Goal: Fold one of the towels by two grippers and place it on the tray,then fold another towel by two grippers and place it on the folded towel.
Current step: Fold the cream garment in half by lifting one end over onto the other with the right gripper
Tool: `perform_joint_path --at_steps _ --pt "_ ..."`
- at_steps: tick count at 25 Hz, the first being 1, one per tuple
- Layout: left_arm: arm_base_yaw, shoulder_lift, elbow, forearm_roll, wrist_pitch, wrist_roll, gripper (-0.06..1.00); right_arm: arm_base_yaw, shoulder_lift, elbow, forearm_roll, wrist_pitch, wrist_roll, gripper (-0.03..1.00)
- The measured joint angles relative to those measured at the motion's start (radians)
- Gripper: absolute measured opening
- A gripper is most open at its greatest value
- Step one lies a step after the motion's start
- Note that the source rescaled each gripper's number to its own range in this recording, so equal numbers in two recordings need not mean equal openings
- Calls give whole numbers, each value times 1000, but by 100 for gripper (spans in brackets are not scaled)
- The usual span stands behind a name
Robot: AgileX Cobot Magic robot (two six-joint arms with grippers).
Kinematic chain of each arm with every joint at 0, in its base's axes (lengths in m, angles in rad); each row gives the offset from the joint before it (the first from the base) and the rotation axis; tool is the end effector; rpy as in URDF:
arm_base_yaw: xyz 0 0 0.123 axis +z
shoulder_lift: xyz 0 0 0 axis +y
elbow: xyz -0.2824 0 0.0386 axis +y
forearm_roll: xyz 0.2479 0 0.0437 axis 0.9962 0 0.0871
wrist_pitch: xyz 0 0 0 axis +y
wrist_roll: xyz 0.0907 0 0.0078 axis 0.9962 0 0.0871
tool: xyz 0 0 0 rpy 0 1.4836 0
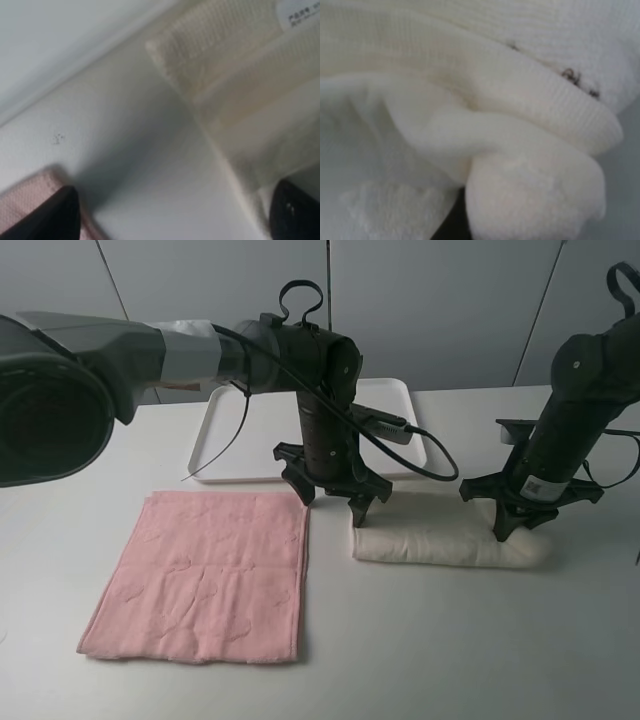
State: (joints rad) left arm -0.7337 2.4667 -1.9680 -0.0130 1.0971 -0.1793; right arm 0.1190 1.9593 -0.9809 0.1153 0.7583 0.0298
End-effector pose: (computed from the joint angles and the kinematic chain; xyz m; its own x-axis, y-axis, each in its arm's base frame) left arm 0.3623 -0.3281 0.0983 -0.8520 0.5202 -0.0590 0.5221 0.8526 -0.0228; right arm 0.3074 0.0440 0.0980 -0.9965 -0.0053 0.0838 0.0006 0.9976 0.0698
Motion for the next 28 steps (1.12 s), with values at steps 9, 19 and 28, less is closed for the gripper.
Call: perform_joint_path --at_steps 9,19,28 --pt "-2 0 0 0 5 0 97 -8 -60 5 239 31 -181 10" --pt "-2 0 0 0 9 0 97 -8 -89 7 344 54 -231 10" --pt "-2 0 0 0 12 0 97 -8 -138 7 428 73 -274 10"
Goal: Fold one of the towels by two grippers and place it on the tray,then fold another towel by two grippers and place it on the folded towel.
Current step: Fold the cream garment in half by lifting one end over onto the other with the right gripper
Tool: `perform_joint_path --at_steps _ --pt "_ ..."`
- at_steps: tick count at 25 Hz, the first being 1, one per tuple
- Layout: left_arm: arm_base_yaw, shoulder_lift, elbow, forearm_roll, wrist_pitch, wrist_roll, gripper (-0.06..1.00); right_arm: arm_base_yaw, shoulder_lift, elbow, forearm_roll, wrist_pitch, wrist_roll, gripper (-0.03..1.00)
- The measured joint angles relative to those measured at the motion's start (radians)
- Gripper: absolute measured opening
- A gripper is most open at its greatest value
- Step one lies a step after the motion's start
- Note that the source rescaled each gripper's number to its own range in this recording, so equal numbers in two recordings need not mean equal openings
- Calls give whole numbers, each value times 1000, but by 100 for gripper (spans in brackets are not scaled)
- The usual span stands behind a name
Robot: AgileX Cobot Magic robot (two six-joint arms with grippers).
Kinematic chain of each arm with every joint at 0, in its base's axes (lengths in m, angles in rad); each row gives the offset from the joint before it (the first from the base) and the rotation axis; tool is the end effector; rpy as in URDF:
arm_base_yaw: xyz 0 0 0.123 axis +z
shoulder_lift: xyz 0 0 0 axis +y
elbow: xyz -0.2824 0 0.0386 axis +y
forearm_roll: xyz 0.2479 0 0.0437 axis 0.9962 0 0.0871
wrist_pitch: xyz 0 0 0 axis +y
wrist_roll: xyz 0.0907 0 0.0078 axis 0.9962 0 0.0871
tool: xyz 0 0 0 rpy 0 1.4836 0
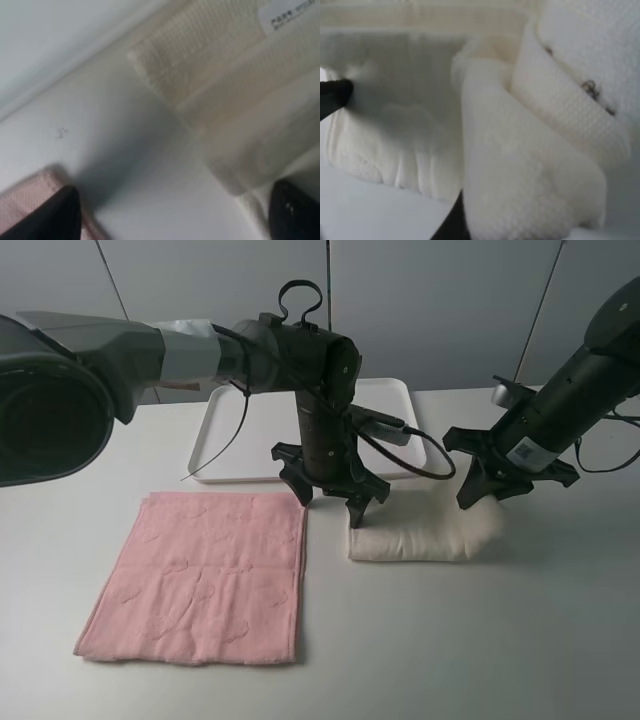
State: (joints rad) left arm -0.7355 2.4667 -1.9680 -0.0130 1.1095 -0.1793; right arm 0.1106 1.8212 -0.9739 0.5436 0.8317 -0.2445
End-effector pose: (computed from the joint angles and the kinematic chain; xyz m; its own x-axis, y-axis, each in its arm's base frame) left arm 0.3609 -0.3280 0.0982 -0.8515 0.5223 -0.0468 0.5236 0.8517 -0.0206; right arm 0.3032 0.0687 0.1462 -0.9998 0.0206 -0.0021 0.0182 0.9224 0.3858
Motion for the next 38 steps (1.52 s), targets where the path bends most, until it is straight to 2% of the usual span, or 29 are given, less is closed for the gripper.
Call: perform_joint_path --at_steps 3,8,20,32,38 --pt "0 0 0 0 0 0 97 0 0 1 64 4 -34 10" --pt "0 0 0 0 0 0 97 0 0 1 237 20 -142 10" --pt "0 0 0 0 5 0 97 0 84 10 437 35 -269 9" --pt "3 0 0 -11 10 14 97 -2 104 98 731 3 -533 9" --pt "7 0 0 -39 7 35 97 -2 105 110 807 16 -610 9"
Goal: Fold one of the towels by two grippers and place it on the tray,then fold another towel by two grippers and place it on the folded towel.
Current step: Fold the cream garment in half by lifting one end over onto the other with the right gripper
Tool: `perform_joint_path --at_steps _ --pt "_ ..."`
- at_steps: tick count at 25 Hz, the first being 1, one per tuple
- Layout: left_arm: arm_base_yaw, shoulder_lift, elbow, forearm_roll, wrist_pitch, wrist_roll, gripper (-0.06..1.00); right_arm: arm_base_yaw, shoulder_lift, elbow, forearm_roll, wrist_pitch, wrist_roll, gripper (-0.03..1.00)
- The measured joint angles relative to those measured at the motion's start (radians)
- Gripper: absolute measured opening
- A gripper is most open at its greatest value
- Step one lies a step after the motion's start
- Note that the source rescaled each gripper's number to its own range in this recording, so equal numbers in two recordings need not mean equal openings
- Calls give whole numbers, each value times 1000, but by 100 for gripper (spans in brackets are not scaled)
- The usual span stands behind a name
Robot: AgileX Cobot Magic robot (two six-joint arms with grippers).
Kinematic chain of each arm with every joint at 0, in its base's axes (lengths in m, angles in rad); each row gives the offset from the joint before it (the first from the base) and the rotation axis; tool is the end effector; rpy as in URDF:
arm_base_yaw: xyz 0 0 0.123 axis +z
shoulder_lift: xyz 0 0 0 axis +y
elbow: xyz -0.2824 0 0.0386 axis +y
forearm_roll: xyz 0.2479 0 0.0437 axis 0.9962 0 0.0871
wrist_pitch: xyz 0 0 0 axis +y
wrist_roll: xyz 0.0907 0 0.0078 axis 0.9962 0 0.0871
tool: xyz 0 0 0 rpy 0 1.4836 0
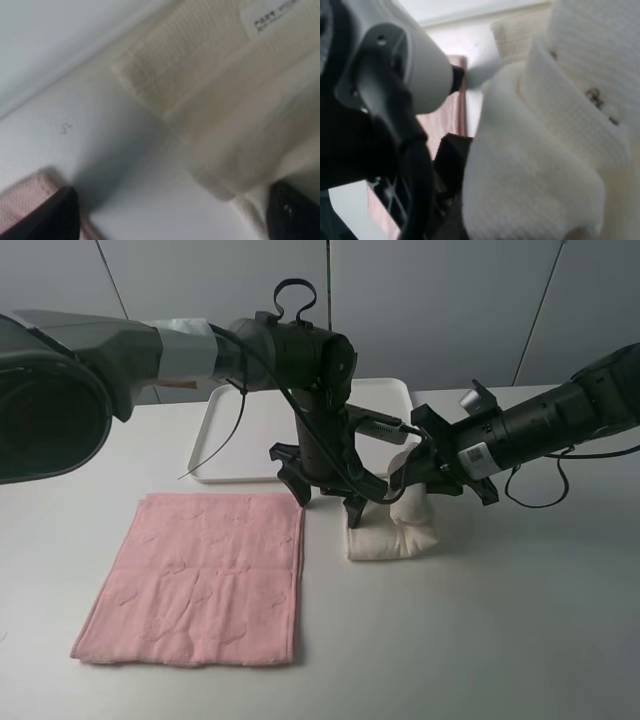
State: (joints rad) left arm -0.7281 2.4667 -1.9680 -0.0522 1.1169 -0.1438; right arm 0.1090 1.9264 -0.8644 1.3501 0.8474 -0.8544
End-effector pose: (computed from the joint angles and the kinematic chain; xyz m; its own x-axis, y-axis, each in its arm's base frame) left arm 0.3607 -0.3273 0.0983 -0.8460 0.5321 -0.0345 0.5332 0.8443 -0.0533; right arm 0.3057 0.1005 0.1209 -0.9865 0.1526 -0.0591 0.0531 0.6404 0.7662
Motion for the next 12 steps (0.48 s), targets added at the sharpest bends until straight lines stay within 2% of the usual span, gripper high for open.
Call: perform_joint_path --at_steps 8,12 --pt "21 0 -21 -36 24 12 97 0 0 0 26 3 -8 9" --pt "45 -21 -61 -99 34 42 97 0 0 0 41 5 -8 9"
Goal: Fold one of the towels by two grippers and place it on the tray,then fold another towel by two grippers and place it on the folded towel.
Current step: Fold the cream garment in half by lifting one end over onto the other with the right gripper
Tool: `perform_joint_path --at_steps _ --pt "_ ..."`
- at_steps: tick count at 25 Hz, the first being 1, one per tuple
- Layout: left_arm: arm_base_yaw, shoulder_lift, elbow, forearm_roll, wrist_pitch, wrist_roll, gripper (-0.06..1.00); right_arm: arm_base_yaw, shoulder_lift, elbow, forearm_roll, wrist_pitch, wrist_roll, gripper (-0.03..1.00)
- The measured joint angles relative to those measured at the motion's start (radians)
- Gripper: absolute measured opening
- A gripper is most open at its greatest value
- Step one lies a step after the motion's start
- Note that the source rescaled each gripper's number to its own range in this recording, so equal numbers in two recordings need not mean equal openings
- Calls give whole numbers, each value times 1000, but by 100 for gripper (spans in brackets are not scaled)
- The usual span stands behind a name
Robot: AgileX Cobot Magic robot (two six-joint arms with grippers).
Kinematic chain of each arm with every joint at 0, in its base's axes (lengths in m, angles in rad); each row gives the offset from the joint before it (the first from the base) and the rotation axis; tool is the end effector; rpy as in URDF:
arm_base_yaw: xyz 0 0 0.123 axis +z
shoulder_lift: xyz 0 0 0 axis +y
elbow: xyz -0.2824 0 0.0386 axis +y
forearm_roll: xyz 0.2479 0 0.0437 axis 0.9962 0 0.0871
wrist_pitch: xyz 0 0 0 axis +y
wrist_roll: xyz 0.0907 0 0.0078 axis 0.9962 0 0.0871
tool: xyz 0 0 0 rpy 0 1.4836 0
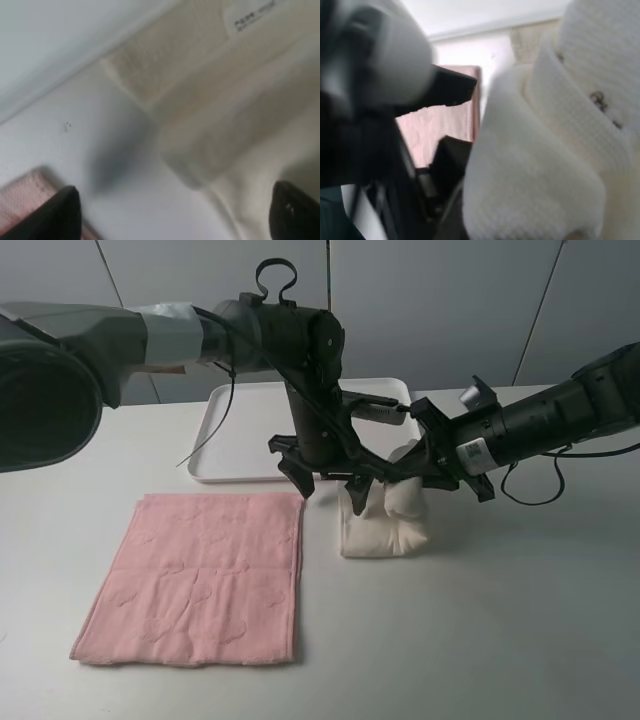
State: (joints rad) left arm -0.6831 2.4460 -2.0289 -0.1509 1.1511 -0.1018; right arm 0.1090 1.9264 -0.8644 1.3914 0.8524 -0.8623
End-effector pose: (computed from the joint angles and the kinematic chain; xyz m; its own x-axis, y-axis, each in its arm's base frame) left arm 0.3754 -0.3217 0.1241 -0.8654 0.4961 -0.0704 0.5009 0.8524 -0.1502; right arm 0.3076 0.1016 0.1227 -0.9820 0.1801 -0.0569 0.0682 0.6190 0.7825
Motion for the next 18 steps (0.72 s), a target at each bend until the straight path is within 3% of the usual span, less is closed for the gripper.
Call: perform_joint_path --at_steps 5,18 --pt "33 -22 -71 -102 28 34 97 0 0 0 5 1 0 9" --pt "67 -26 -288 -185 68 54 97 0 0 0 7 7 -2 9"
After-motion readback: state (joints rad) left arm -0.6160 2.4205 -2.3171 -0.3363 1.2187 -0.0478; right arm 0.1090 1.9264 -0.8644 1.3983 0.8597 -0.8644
